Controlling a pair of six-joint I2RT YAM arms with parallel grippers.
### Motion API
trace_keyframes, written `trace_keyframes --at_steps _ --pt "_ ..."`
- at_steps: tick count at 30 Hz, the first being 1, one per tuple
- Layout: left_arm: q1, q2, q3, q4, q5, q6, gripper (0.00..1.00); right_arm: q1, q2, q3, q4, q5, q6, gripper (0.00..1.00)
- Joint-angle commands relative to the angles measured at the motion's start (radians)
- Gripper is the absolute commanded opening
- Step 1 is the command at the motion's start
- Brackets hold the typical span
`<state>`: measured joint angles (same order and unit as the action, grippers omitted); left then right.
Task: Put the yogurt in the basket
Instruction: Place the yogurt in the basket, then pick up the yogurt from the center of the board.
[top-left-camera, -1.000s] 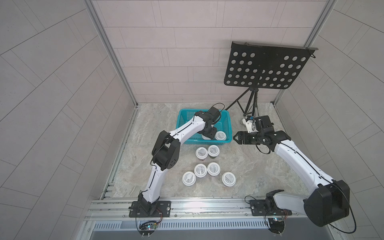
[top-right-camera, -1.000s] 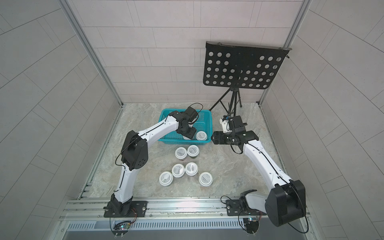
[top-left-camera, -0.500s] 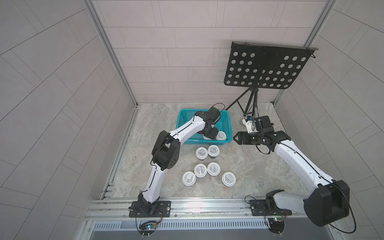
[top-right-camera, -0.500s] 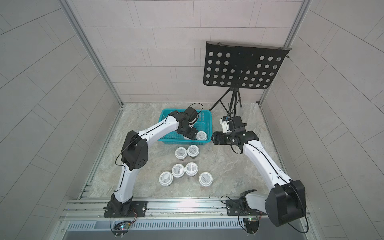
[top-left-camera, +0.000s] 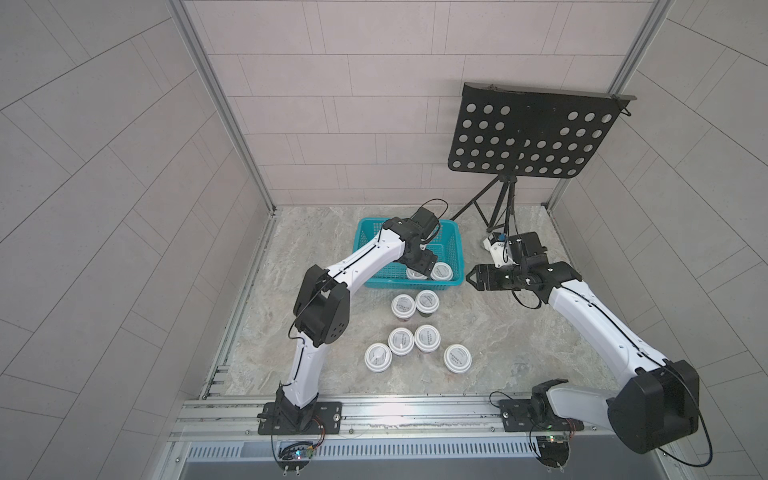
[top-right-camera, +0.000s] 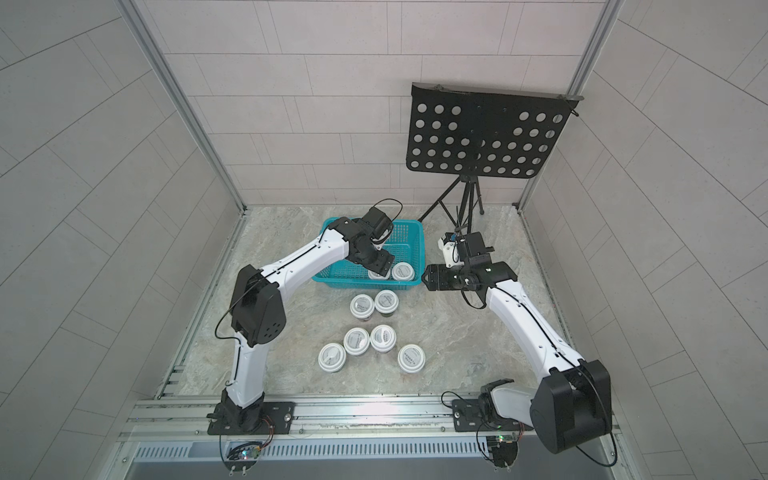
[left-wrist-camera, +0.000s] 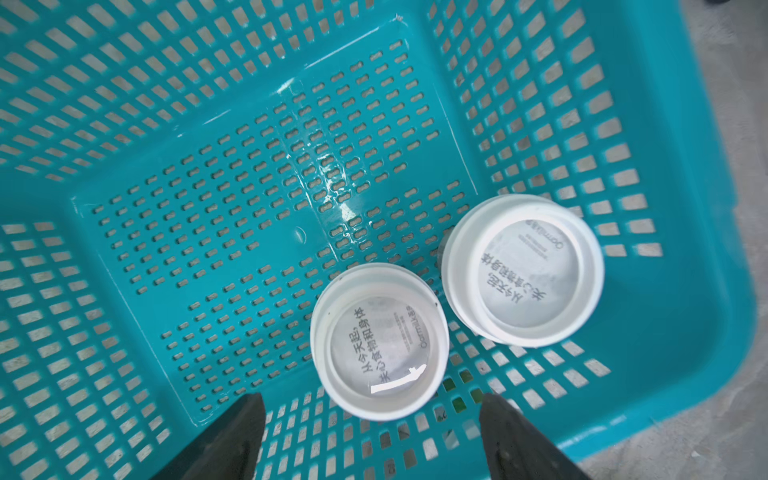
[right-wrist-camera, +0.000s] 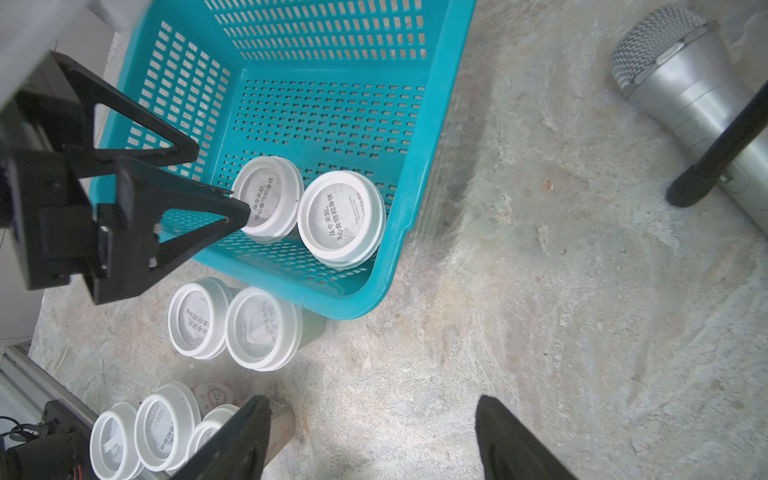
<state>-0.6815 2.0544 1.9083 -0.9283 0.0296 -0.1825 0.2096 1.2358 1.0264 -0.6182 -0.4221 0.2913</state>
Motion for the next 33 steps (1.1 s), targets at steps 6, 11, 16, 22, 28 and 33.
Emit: trace_keyframes --at_steps 6,11,16,22,28,33 --pt "0.022 -0.320 -0.206 0.026 -0.048 -0.045 0.88 0.085 0.014 0.035 -0.090 -0.004 -0.072 0.81" --pt "0.100 -0.553 -0.414 0.084 -0.036 -0.105 0.88 0.179 0.057 0.057 -0.125 0.044 -0.104 0.81" --pt "0.223 -0.782 -0.616 0.125 0.010 -0.122 0.89 0.261 0.111 0.072 -0.134 0.075 -0.108 0.80" --pt "0.280 -0.993 -0.851 0.234 -0.036 -0.117 0.92 0.344 0.171 0.094 -0.097 0.123 -0.075 0.81" --pt "0.284 -1.051 -0.900 0.245 -0.083 -0.131 0.93 0.404 0.252 0.144 -0.098 0.191 -0.046 0.81" --pt "0.284 -1.040 -0.894 0.232 -0.085 -0.128 0.93 0.433 0.315 0.197 -0.109 0.224 -0.029 0.81"
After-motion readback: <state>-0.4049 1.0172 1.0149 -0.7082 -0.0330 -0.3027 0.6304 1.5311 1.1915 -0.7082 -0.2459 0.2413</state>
